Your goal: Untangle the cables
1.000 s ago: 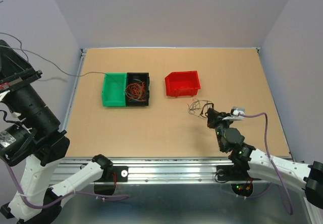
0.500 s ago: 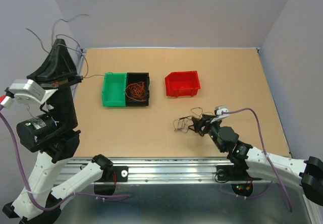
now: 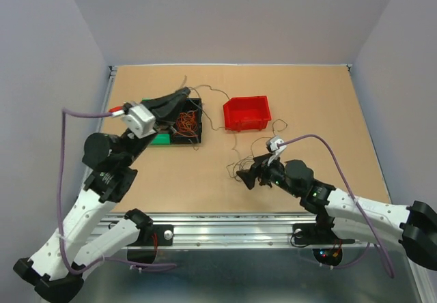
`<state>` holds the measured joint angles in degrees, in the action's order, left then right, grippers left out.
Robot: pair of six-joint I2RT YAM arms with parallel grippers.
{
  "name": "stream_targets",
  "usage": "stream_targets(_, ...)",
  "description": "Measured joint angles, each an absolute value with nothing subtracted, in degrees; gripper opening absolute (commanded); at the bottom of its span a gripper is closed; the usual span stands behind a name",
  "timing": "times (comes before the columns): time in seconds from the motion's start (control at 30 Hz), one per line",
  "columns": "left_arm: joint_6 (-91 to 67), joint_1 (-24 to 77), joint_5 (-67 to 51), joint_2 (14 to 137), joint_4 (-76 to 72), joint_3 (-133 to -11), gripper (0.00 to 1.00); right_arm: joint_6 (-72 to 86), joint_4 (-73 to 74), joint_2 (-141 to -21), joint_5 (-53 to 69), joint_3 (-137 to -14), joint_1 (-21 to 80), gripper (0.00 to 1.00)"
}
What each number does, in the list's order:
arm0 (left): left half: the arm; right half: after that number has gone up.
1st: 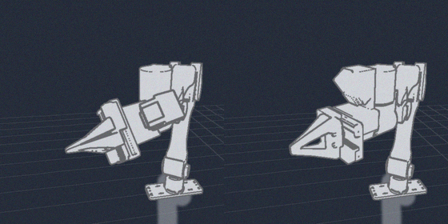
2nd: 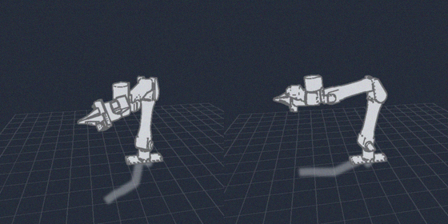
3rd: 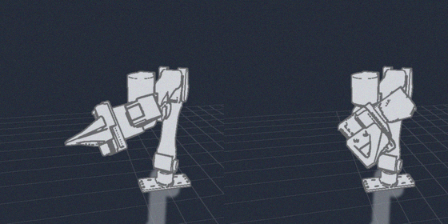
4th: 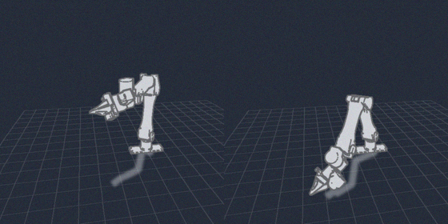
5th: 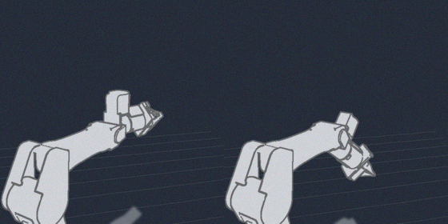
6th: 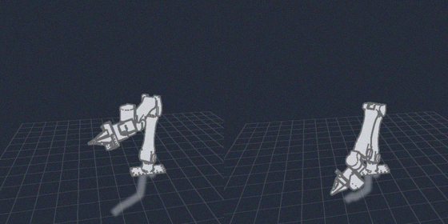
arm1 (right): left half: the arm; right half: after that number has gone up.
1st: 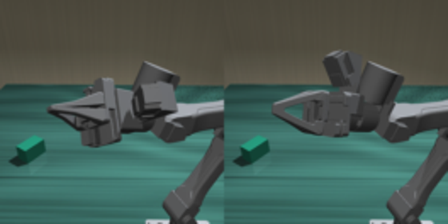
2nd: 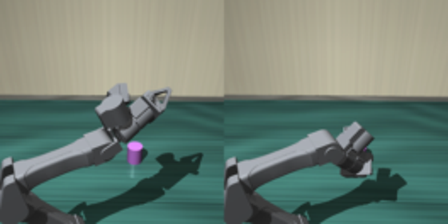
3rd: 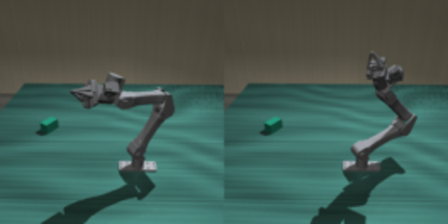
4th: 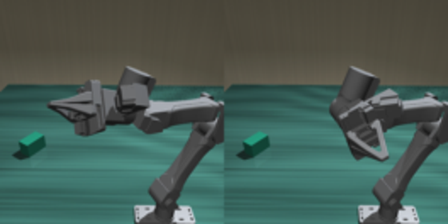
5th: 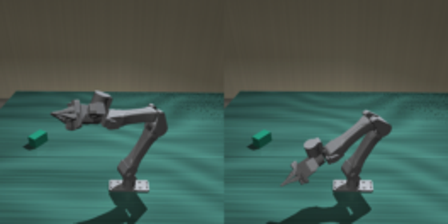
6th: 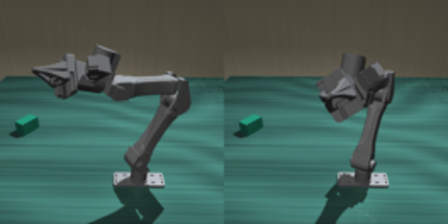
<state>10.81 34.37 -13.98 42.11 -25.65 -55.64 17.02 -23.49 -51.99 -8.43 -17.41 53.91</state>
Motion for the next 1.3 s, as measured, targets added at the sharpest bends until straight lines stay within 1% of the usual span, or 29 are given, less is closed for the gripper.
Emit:
stream_targets(0.1,13.50,34.37,-24.45,44.12,-25.32,-51.09,0.00,16.23,-23.49,-49.91,-6.37,-17.41,53.93,0.95)
stream_targets(0.2,16.32,34.39,-30.96,45.84,-24.01,-46.35,0.00,15.35,-23.49,-45.82,-5.74,-17.41,53.93,0.94)
stream_targets(0.37,20.40,34.39,-37.36,47.09,-22.06,-39.57,0.00,13.63,-23.73,-40.45,-4.51,-17.43,53.93,0.89)
stream_targets(0.5,22.22,34.39,-38.94,47.05,-22.00,-37.87,0.00,11.97,-24.25,-40.34,-2.50,-18.35,53.91,0.88)
stream_targets(0.6,22.72,34.39,-38.92,46.33,-22.17,-37.23,0.00,10.70,-24.67,-43.75,-1.10,-20.80,53.91,0.86)
stream_targets(0.7,22.85,34.39,-38.61,45.12,-22.50,-36.56,0.00,9.50,-25.91,-48.99,3.27,-22.92,53.91,0.86)
stream_targets(0.83,23.00,34.39,-38.00,44.38,-23.16,-36.12,0.00,8.75,-27.81,-52.60,8.03,-22.96,53.91,0.85)
stream_targets(1.0,23.11,34.39,-36.88,44.42,-23.44,-35.38,0.00,8.19,-30.41,-56.01,11.07,-23.16,53.91,0.84)
stream_targets(1.07,23.07,34.39,-36.36,44.62,-23.42,-35.27,0.00,8.03,-31.09,-57.32,11.90,-23.55,53.91,0.82)
stream_targets(1.13,23.05,34.39,-35.92,44.80,-23.57,-35.27,0.00,7.84,-32.10,-58.96,12.49,-24.21,53.91,0.78)
stream_targets(1.2,22.98,34.39,-35.77,45.15,-23.79,-35.27,0.00,7.68,-32.80,-60.25,12.45,-24.86,53.91,0.69)
stream_targets(1.27,22.85,34.39,-35.70,45.39,-23.90,-35.27,0.00,7.64,-33.52,-61.65,12.32,-25.63,53.91,0.64)
stream_targets(1.3,22.81,34.39,-35.68,45.56,-23.97,-35.27,0.00,7.66,-33.76,-62.37,12.01,-26.20,53.91,0.56)
